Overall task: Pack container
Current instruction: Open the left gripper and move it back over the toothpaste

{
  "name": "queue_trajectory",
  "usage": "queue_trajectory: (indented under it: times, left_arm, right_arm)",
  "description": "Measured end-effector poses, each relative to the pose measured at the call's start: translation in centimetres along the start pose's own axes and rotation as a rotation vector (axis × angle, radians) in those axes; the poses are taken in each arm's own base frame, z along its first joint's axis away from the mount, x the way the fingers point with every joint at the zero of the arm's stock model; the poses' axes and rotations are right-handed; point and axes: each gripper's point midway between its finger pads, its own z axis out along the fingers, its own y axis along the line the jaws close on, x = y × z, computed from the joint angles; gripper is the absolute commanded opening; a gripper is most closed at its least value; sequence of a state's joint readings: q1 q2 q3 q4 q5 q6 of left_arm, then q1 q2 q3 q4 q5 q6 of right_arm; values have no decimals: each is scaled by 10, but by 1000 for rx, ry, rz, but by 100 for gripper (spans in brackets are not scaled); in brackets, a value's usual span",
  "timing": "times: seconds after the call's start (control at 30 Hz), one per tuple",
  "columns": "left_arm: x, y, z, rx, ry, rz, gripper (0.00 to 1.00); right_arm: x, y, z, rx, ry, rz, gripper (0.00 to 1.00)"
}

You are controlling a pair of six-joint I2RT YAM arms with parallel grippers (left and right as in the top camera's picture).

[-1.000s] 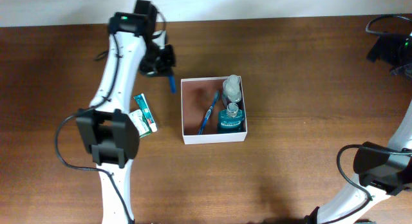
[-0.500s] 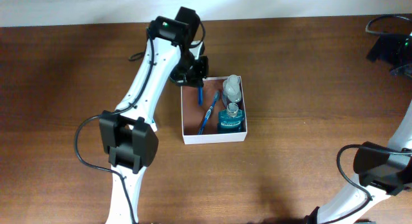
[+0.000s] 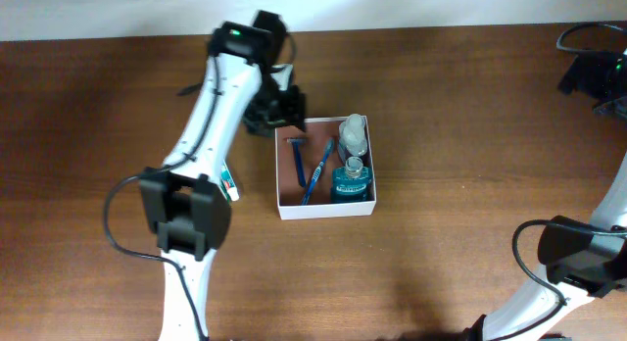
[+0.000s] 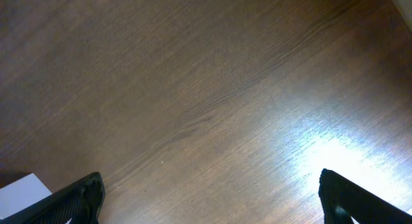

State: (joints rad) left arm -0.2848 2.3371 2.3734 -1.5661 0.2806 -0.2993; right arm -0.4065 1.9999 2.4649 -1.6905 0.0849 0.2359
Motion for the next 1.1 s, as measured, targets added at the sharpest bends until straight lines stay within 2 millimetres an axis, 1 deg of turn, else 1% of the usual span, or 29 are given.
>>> queue_trajectory:
  times: [0.03, 0.07, 0.13, 0.17, 0.23, 0.27, 0.3, 0.33, 0.4, 0.53, 0.67, 0.93, 1.1]
  left_arm:
    - [-4, 15, -4, -1, -2, -37, 63]
    - [-7, 28, -8, -1, -5, -68, 63]
    - [-14, 56, -17, 0, -14, -135, 63]
    - [-15, 66, -19, 0, -16, -157, 63]
    - [-17, 94, -28, -1, -18, -225, 64]
    - [-16, 105, -30, -6, -15, -249, 68]
    - [-14, 118, -34, -13, -8, -282, 70]
    - [-13, 127, -36, -25, -5, -301, 73]
    - [-7, 141, -39, -58, 11, -330, 75]
    - [-4, 157, -39, -107, 16, -348, 77]
    - [-7, 163, -28, -129, 15, -346, 79]
    - [-18, 176, 8, -139, -2, -341, 79]
    - [-15, 182, 30, -142, 13, -344, 79]
  right_arm:
    - [0, 0, 0, 0, 0, -1, 99]
    - [0, 0, 0, 0, 0, 1, 98]
    - [0, 0, 0, 0, 0, 0, 99]
    - [0, 0, 0, 0, 0, 0, 99]
    - [0, 0, 0, 0, 0, 0, 99]
    - [0, 0, 0, 0, 0, 0, 99]
    - [0, 0, 0, 0, 0, 0, 99]
    - [0, 0, 0, 0, 0, 0, 99]
    - [0, 0, 0, 0, 0, 0, 99]
    - [0, 0, 0, 0, 0, 0, 99]
    - [0, 0, 0, 0, 0, 0, 99]
    - [0, 0, 0, 0, 0, 0, 99]
    - [0, 0, 0, 0, 0, 0, 99]
